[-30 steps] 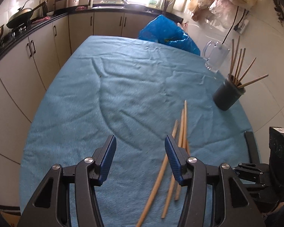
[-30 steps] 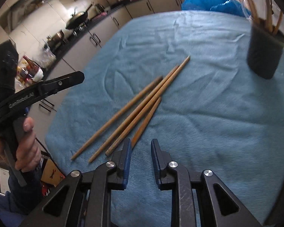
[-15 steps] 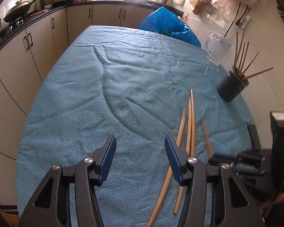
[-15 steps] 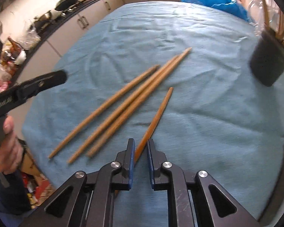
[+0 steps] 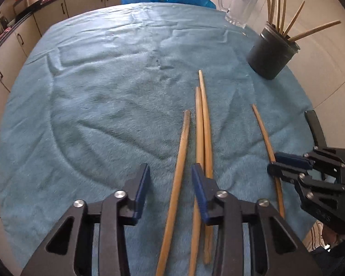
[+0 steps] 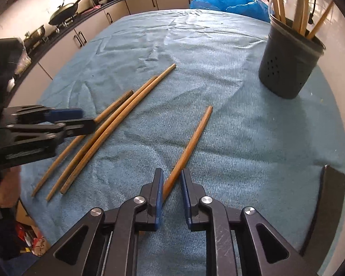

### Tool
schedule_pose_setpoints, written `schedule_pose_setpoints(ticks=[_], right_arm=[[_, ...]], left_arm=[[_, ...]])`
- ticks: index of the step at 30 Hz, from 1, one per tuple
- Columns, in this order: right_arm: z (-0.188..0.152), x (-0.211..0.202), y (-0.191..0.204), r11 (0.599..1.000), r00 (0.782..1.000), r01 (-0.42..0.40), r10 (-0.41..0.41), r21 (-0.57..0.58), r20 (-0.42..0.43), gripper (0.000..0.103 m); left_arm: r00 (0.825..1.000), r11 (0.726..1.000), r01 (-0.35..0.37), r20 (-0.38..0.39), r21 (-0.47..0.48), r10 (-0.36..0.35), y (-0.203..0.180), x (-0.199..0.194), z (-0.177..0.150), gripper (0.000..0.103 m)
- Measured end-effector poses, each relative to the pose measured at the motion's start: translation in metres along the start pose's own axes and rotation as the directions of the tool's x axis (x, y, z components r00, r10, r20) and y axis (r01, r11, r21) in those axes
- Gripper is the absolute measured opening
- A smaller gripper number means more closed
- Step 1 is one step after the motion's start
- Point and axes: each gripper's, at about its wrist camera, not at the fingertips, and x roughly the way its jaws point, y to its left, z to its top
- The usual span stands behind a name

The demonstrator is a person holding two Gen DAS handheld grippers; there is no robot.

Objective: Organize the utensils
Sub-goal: 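Move both open tools back to the chopsticks on the cloth, then grasp a chopstick with the left tool while the right tool grasps another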

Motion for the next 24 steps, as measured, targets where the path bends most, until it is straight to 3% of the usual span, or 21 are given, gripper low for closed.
schedule_pose_setpoints(ticks=[5,9,11,12,22,24], right_arm=[[-0.002,-0.002,-0.004,0.999,0.999,-0.037,0.037,0.019,0.001,0.018],[0.004,-0.005,-0.009,0.999,1.0,-0.023,0.023,0.036,0.011,0.018],[0.01,-0.004,-0.014,0.998,1.0,-0.006,0.005,0.063,0.01,0.018],[0.011,-0.004,-0.016,0.997,1.0,-0.005,0.005,0.072,0.01,0.018],[0.027,0.006,-0.026,0.994,1.0,0.024,-0.022,0.104,-0.02,0.02],[0.032,0.008,-0.022,0.994,0.999,0.049,-0.047,0.098,-0.024,0.012]], left_arm=[[0.999,0.999,-0.043,-0.001,0.027,0.043,-0.006,0.005,0.008,0.035],[0.996,0.996,-0.083,0.015,-0.015,0.083,-0.004,0.009,0.019,0.033],[0.993,0.992,-0.113,0.011,-0.056,0.114,0.003,0.009,0.022,0.013],[0.993,0.991,-0.117,0.009,-0.072,0.117,0.008,0.008,0.021,0.008],[0.997,0.99,-0.082,0.004,-0.111,0.082,0.033,0.0,0.013,0.008],[0.996,0.991,-0.087,0.012,-0.105,0.088,0.033,0.002,0.016,0.008]])
